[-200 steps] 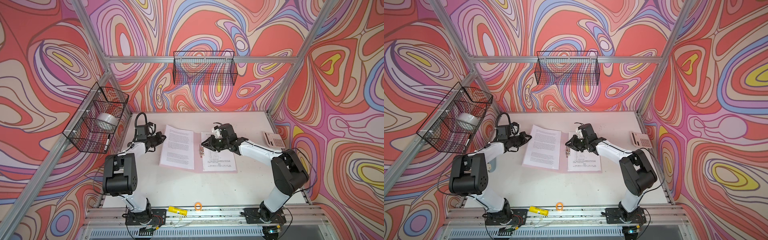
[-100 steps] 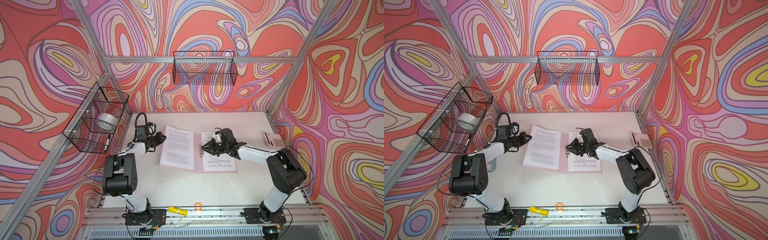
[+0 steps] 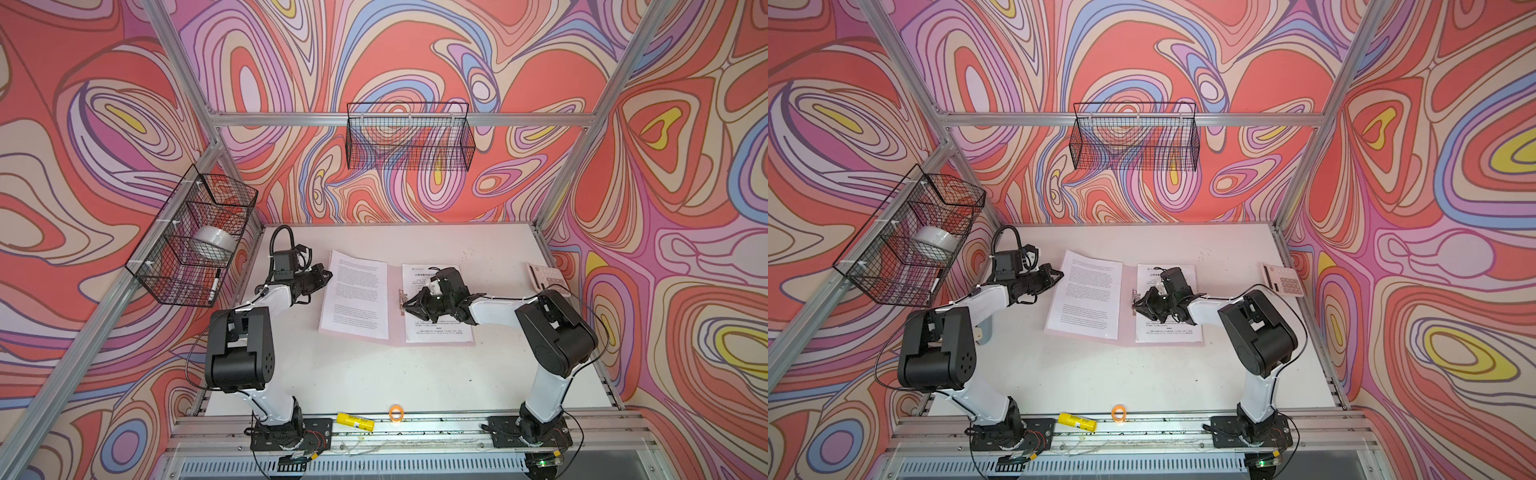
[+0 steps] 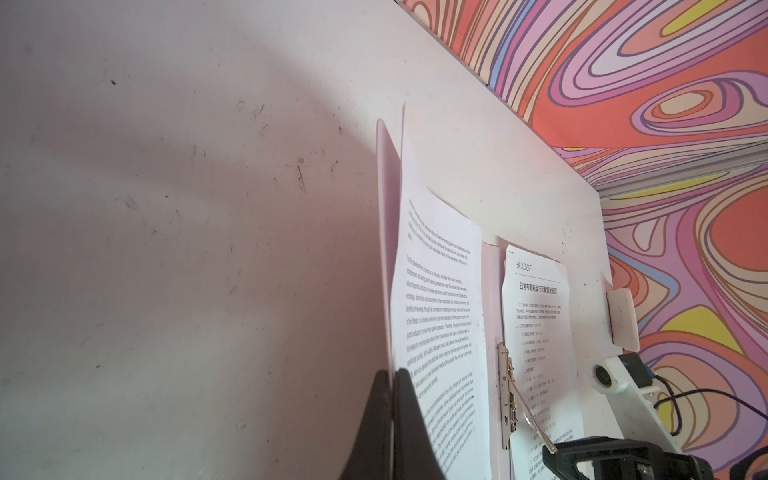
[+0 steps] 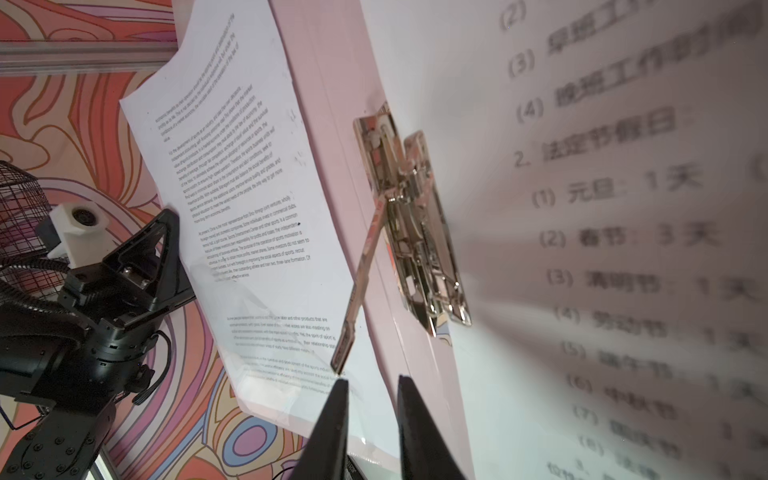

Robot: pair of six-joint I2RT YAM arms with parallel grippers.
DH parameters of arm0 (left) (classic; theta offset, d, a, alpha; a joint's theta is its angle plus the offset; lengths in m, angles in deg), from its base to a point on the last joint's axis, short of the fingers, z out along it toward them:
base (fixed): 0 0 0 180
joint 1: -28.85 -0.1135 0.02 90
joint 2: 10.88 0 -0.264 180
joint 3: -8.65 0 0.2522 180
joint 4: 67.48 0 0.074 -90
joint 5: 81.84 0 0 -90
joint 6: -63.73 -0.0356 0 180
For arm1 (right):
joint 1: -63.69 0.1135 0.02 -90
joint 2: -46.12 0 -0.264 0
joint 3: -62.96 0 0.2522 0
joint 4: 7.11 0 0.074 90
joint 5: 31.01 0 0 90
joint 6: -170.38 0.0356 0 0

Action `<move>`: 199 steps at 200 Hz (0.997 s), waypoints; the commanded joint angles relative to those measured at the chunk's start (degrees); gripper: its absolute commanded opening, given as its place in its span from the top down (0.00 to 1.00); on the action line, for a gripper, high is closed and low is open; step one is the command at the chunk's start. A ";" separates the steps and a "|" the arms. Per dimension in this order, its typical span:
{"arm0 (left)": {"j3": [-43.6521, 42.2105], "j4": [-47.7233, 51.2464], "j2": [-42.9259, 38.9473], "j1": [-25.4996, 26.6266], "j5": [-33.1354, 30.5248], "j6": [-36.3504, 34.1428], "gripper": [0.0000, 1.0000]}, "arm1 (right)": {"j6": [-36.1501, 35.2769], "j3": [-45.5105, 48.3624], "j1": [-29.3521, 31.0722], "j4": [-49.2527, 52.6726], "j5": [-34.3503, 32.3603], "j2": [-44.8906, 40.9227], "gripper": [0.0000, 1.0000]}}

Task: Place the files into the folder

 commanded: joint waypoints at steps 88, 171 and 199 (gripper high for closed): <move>-0.87 -0.63 -0.43 0.47 0.16 -1.23 1.00 | 2.04 1.91 0.32 -4.36 1.91 -0.96 0.85; -0.60 -0.50 0.12 0.56 0.93 -1.61 1.00 | -0.51 1.47 0.27 0.64 3.10 -3.42 0.85; -0.49 -0.91 0.54 0.56 1.38 -1.35 1.00 | 1.07 1.18 0.27 -2.18 2.99 -3.37 0.84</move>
